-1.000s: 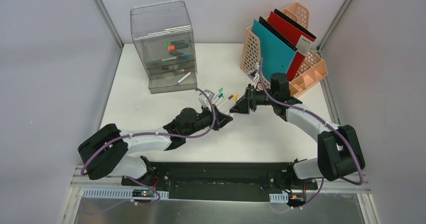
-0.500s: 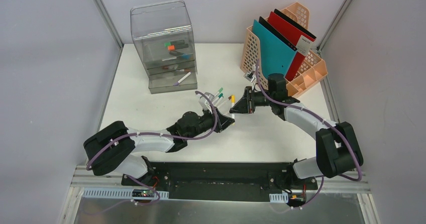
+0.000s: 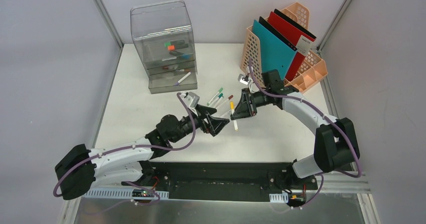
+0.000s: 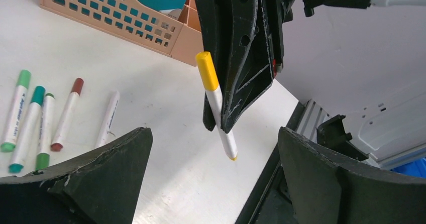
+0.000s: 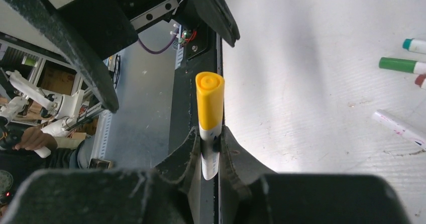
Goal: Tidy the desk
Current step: Place the stationery in the drawer.
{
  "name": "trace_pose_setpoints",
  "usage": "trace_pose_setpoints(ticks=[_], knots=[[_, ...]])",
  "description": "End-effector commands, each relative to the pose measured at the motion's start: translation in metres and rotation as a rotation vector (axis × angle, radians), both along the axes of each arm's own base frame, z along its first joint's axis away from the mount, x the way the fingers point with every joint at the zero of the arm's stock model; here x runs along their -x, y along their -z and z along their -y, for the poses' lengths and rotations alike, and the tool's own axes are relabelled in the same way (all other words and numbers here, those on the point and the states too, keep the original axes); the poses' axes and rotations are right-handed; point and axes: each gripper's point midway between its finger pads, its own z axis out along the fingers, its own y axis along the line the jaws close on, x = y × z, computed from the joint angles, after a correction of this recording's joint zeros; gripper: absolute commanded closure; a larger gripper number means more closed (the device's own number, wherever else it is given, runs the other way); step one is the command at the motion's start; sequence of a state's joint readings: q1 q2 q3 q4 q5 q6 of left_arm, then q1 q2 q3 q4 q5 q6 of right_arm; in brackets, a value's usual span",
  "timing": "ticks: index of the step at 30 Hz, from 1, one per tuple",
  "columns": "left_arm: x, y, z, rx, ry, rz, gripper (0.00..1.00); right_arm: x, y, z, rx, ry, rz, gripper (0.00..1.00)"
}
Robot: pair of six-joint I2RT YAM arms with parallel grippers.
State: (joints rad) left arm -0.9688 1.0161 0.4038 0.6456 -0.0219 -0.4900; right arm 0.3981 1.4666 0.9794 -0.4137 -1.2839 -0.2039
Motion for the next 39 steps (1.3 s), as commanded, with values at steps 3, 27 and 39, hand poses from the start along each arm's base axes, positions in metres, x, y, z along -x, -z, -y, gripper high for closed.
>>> trace_pose_setpoints(ticks=[3, 27, 39], knots=[[0.011, -0.006, -0.009, -0.029, 0.036, 0.105, 0.01, 0.02, -0.011, 0.003, -0.06, -0.123, 0.057, 1.0], [-0.005, -0.035, 0.022, 0.182, 0.154, 0.03, 0.24, 0.036, -0.008, 0.001, -0.04, -0.201, 0.082, 1.0], [-0.013, -0.025, 0.042, 0.245, 0.205, -0.043, 0.58, 0.038, -0.007, 0.0, -0.034, -0.214, 0.083, 1.0]])
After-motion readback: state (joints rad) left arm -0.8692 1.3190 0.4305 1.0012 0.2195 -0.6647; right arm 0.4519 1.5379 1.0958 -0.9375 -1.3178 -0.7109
